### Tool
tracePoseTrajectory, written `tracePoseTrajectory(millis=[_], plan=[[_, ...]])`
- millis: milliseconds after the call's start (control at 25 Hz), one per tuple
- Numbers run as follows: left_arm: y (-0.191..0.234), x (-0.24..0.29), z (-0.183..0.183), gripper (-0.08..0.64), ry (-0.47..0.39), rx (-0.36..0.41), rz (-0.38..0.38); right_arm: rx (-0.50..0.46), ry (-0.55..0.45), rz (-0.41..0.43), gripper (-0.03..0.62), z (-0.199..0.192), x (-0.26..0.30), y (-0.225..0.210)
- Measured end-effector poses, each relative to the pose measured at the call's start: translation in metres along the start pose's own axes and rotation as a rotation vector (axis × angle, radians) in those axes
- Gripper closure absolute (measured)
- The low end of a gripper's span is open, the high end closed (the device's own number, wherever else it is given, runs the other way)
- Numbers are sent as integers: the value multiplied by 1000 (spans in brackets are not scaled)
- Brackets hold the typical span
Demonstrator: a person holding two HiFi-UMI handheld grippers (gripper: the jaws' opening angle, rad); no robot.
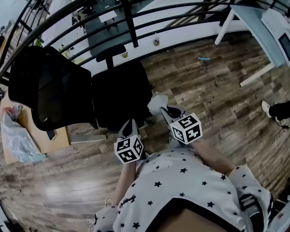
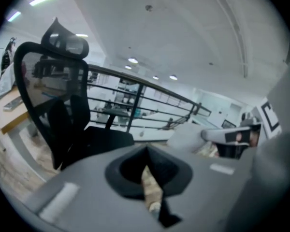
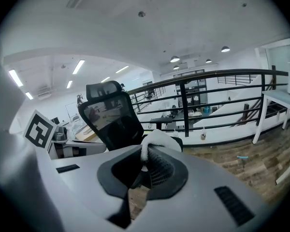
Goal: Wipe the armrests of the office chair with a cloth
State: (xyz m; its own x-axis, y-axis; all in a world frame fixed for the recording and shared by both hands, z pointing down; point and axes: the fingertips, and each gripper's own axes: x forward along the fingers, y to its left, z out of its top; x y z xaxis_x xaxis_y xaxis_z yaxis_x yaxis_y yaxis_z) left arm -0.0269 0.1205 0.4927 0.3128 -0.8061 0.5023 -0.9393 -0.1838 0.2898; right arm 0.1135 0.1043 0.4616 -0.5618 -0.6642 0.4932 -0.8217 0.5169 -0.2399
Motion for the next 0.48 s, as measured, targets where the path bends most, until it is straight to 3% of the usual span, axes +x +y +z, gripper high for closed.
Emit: tracePoseTrajectory(millis=[480], plan=[[-82,81,31,555,-42,-62,57,19,-10,32,565,33,-22,-124]])
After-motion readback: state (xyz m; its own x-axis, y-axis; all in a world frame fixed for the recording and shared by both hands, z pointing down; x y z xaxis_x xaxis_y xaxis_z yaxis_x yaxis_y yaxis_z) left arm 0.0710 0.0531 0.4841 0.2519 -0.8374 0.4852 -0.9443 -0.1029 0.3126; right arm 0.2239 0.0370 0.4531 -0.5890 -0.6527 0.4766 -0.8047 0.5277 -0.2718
